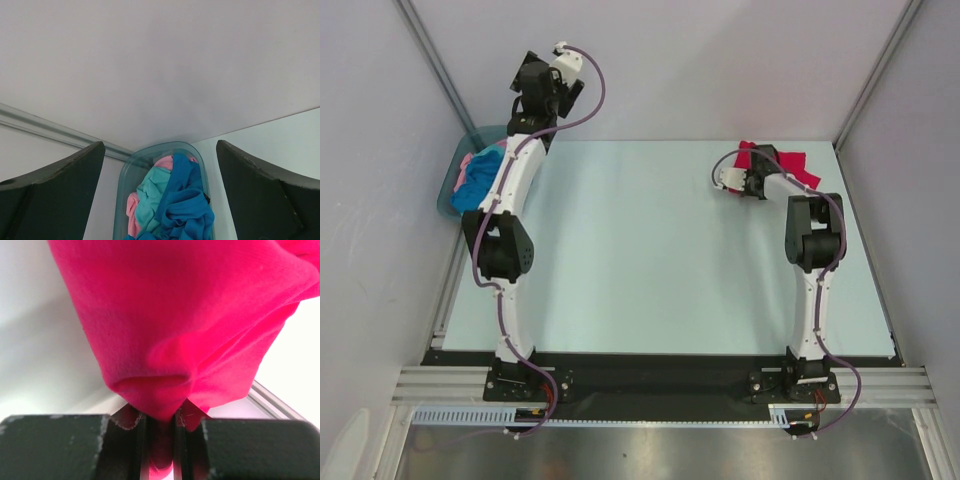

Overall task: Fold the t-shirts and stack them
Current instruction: Neatly place the folded tshirt to the corner

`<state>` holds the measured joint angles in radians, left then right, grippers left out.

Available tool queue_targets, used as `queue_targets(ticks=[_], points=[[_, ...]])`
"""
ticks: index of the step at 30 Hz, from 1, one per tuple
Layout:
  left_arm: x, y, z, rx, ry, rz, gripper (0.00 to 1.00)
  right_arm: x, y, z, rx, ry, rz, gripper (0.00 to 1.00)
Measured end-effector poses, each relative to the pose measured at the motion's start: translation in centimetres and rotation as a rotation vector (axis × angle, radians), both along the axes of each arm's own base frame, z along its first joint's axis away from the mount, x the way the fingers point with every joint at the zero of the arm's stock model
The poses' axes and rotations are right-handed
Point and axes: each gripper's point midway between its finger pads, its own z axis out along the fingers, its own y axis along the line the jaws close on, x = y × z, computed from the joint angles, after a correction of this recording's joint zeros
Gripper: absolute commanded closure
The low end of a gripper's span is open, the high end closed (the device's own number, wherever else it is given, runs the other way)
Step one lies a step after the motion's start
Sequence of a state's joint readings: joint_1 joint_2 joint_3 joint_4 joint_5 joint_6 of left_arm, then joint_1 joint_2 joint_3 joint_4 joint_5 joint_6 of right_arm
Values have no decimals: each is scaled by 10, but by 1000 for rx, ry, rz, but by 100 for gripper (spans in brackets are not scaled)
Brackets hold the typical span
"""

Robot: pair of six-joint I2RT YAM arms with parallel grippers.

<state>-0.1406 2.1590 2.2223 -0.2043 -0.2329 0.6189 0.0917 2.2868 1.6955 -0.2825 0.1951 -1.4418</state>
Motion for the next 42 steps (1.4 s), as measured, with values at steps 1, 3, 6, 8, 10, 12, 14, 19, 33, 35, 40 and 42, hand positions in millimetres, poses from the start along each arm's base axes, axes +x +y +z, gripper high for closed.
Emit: queue_targets(ticks=[1,3,6,8,10,12,14,19,33,35,40,42], points=[[0,0,0,0,2,0,0,3,-8,0,-12,-5,0,100],[1,0,-1,1,3,0,0,9,-24,0,-33,-11,-3,100],[2,0,-1,2,3,1,0,15,-50,1,-66,-20,-12,100],[2,0,-1,3,6,0,0,14,-67,2,-83,-20,-22,100],[2,0,0,3,5,0,0,12,-83,3,-97,-16,-33,100],[2,0,1,3,3,1,0,10,-99,3,-112,-10,-43,100],[2,0,4,2,-3,0,0,8,-112,4,-127,-5,-52,100],[4,-2,10,6,-18,-3,0,4,-138,4,-162,2,-63,100],[8,-17,9,43,-19,-23,0,28,-166,2,-277,-54,-46,100],[8,-20,12,50,-23,-24,0,32,-168,1,-294,-67,-43,100],[8,-24,14,60,-31,-25,0,41,-172,1,-328,-93,-42,100],[9,-25,14,65,-31,-27,0,44,-174,1,-337,-107,-48,100]])
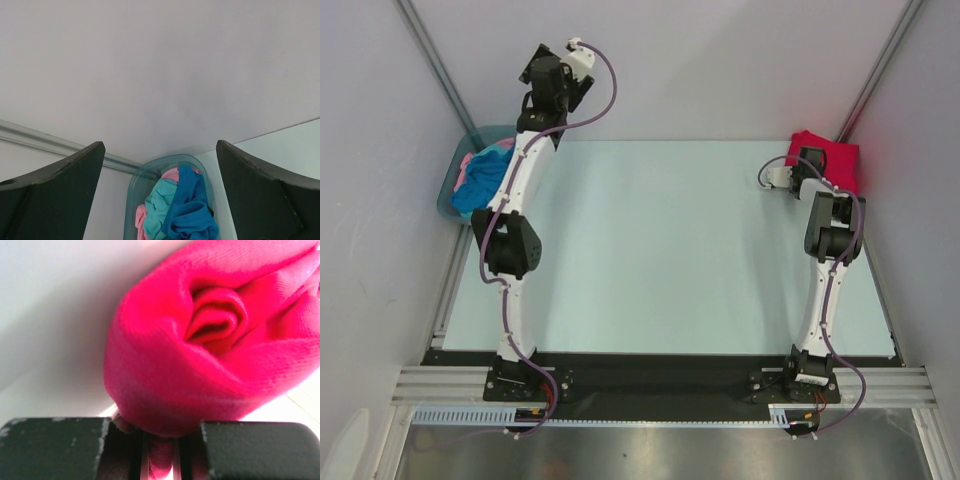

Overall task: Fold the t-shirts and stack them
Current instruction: Neatly place the folded tshirt to the corner

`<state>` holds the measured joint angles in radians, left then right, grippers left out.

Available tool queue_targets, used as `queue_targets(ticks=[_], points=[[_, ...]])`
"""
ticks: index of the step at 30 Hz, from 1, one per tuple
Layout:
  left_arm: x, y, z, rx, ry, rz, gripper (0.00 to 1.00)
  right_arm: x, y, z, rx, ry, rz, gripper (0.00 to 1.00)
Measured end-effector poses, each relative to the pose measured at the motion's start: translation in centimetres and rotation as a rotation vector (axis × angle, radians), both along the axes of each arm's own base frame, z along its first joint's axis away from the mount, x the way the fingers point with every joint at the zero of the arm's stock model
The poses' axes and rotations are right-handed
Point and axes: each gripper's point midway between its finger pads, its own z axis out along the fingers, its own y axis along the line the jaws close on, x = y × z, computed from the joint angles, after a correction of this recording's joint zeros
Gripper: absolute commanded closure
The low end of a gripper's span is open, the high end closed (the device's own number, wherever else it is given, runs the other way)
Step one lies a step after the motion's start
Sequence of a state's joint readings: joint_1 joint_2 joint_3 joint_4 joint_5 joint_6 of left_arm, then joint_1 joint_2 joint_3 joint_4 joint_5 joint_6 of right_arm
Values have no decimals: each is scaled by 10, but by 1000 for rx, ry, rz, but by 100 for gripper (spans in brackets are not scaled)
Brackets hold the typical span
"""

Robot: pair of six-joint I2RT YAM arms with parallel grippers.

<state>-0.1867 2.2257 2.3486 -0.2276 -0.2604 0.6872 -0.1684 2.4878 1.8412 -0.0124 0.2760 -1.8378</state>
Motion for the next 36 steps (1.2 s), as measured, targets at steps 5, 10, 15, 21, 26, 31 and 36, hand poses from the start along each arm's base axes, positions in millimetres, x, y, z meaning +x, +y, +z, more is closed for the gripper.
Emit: queue_targets(ticks=[5,10,15,21,26,31,36], points=[[1,-2,-2,5,4,-1,0,3,0,0,-6,-27,-23,36],[1,-3,-4,7,6,2,0,6,11,25,61,-92,-52,0],[1,-2,-4,8,5,13,0,-20,53,17,151,15,-44,0],[0,-1,-4,9,5,14,0,-61,156,16,403,211,10,0],[1,-1,-3,8,1,14,0,-60,220,79,640,200,-7,10],[-2,-1,-6,1,7,14,0,-29,204,181,884,-132,-185,100],[-8,-1,-20,-9,45,15,0,-28,157,196,1101,-286,-438,100]])
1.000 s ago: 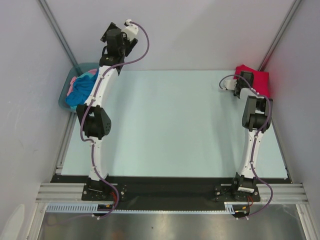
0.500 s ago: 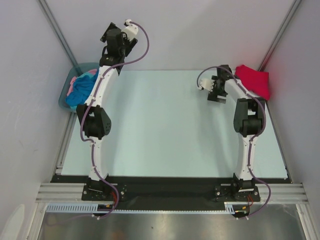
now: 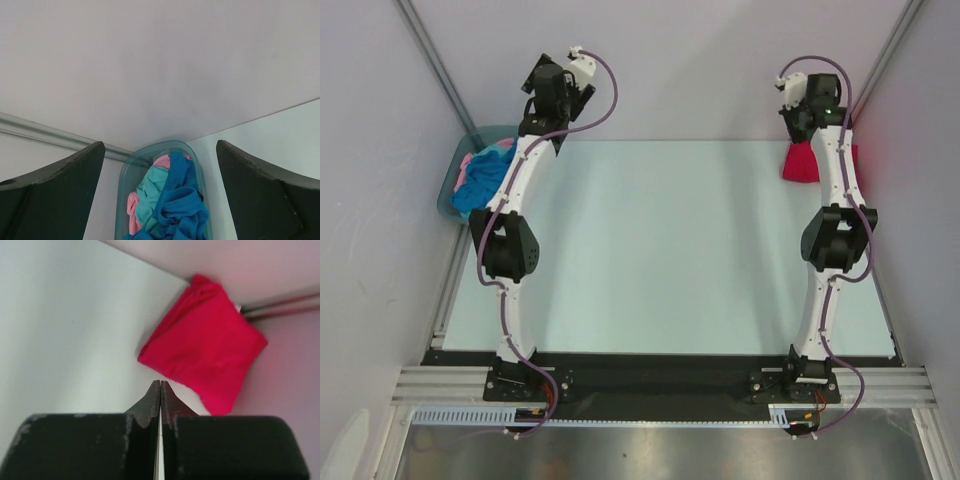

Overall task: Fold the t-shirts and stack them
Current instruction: Neatly place the folded tshirt to the corner

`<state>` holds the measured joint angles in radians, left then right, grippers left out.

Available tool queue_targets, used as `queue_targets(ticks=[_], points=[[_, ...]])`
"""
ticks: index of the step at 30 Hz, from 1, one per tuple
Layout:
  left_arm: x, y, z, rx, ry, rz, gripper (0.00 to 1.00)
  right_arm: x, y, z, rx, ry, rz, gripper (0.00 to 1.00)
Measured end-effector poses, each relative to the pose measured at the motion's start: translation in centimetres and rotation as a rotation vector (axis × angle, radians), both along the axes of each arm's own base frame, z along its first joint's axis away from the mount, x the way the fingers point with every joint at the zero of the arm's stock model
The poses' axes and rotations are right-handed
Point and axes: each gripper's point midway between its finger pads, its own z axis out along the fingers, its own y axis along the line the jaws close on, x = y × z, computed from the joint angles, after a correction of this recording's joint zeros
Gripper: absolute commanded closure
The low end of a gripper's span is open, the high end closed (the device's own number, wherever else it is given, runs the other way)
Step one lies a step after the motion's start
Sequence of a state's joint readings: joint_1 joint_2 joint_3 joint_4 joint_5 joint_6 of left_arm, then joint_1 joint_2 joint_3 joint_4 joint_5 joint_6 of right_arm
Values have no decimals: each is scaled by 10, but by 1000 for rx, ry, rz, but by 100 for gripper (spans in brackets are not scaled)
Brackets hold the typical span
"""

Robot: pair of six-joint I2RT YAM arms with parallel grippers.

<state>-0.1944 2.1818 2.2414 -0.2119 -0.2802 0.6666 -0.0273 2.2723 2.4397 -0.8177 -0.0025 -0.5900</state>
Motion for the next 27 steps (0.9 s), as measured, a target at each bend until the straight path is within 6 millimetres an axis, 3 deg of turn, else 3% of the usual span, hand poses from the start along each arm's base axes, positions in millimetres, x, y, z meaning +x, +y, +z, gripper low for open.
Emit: queue_targets(ticks=[4,8,13,16,21,27], points=[[-2,0,-8,-1,25,-2,0,-3,-36,-51,95,99,-125,100],[-5,1,-14,2,41,0,0,-6,-52,-118,143,231,-168,100],[-15,3,-15,7,61,3,0,-15,-70,-168,170,328,-206,100],[-19,4,-11,6,57,2,0,-17,-87,-169,175,327,-232,100],[-23,4,-8,3,52,2,0,-13,-114,-151,181,265,-269,100],[-22,3,-10,-3,56,-1,0,-10,-131,-143,168,228,-288,100]])
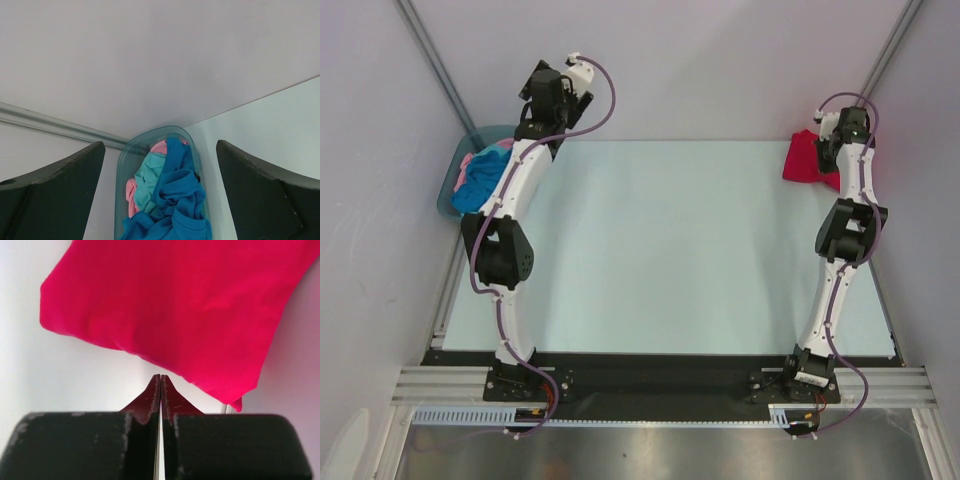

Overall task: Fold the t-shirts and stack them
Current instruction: Neatly place the folded tshirt to the corner

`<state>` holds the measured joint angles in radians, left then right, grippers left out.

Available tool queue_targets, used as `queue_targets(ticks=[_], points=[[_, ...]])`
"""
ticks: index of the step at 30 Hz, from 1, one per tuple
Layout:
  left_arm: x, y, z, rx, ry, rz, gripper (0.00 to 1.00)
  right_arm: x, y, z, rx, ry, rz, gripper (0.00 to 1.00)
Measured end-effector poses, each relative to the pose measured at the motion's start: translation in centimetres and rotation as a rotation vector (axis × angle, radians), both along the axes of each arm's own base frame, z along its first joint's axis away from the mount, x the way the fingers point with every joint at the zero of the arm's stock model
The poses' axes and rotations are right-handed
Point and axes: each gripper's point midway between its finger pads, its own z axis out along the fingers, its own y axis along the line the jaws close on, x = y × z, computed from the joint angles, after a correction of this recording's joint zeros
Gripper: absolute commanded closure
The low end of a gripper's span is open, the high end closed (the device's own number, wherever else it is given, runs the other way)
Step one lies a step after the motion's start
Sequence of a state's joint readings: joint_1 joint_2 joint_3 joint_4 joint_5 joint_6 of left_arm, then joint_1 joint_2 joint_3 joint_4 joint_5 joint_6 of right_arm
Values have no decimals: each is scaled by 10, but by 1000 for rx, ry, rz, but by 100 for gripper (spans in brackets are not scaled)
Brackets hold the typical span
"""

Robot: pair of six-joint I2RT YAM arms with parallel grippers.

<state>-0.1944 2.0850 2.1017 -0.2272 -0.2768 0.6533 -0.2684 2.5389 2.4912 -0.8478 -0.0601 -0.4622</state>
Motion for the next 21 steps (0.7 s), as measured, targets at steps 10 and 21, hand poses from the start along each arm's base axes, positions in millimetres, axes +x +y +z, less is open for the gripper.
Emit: queue_targets(ticks=[10,21], points=[[0,0,0,0,0,-3,0,11,-19,-15,-84,-13,-25,100],[-1,0,-13,12,29,-4,0,11,-34,-50,-155,42,-35,100]])
